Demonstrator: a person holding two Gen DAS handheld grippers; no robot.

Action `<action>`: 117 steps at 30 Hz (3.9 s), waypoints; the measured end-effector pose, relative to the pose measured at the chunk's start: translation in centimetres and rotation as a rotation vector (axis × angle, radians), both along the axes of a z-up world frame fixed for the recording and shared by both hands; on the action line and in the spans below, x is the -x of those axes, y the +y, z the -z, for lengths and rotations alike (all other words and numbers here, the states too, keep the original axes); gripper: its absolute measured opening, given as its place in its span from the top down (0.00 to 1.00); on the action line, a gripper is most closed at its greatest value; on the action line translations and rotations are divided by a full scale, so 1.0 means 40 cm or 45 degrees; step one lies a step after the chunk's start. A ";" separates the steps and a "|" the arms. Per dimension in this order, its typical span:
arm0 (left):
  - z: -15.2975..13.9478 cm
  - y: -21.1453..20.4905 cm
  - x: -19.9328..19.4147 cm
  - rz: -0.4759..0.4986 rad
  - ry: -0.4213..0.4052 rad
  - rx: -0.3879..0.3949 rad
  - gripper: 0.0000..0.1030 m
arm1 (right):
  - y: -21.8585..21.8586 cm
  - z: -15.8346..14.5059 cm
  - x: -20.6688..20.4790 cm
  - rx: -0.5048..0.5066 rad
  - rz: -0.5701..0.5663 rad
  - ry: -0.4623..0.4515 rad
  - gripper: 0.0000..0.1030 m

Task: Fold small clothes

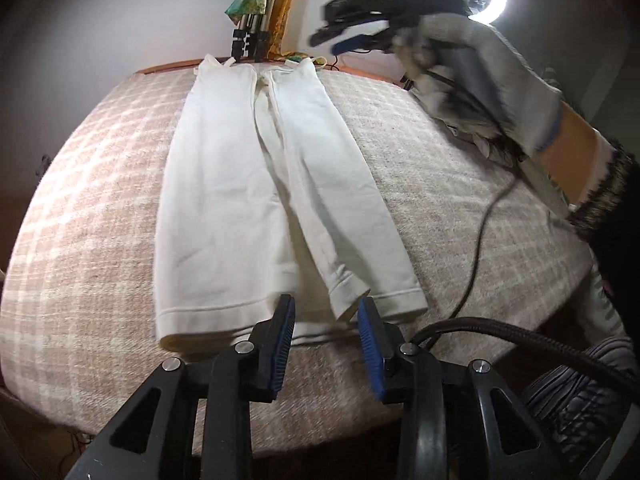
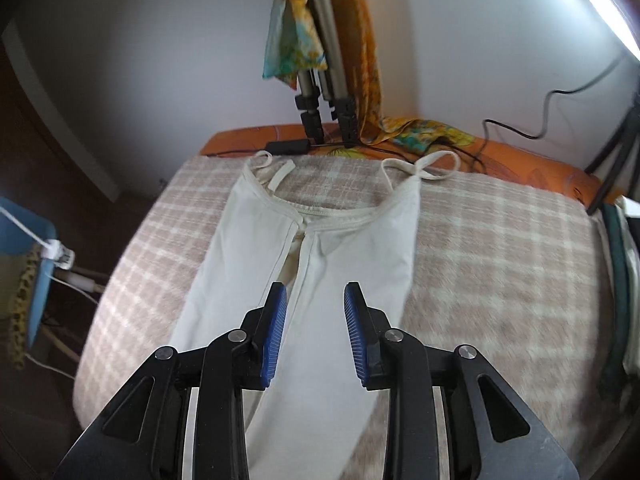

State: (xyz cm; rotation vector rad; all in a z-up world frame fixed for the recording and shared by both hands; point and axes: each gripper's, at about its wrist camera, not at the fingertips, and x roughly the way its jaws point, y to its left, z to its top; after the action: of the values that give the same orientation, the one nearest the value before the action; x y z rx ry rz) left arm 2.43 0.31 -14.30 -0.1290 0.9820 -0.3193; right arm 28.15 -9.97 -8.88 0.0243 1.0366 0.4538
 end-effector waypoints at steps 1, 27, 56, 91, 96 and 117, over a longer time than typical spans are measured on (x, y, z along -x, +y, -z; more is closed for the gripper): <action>-0.004 0.006 0.009 0.001 -0.012 -0.011 0.67 | -0.020 -0.018 0.028 -0.007 0.009 -0.008 0.73; 0.074 0.225 -0.061 -0.203 0.209 0.263 0.91 | -0.127 0.170 0.569 -0.218 -0.092 0.368 0.72; 0.000 0.262 -0.073 -0.221 0.160 0.349 0.99 | -0.200 0.172 0.559 -0.507 -0.041 0.409 0.97; 0.028 0.278 -0.517 -0.309 0.008 0.186 0.71 | -0.170 0.201 0.114 -0.440 0.087 0.340 0.94; -0.014 0.285 -0.472 -0.282 -0.068 0.144 0.72 | -0.185 0.154 0.134 -0.405 0.063 0.260 0.87; 0.057 0.237 -0.590 -0.196 -0.047 0.008 0.74 | -0.086 0.201 0.087 -0.218 -0.088 0.146 0.87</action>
State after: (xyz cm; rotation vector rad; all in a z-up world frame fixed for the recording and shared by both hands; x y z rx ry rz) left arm 26.01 9.79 -16.59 -0.2024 0.9284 -0.1831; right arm 24.66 -13.41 -16.91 0.1694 1.1108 0.6089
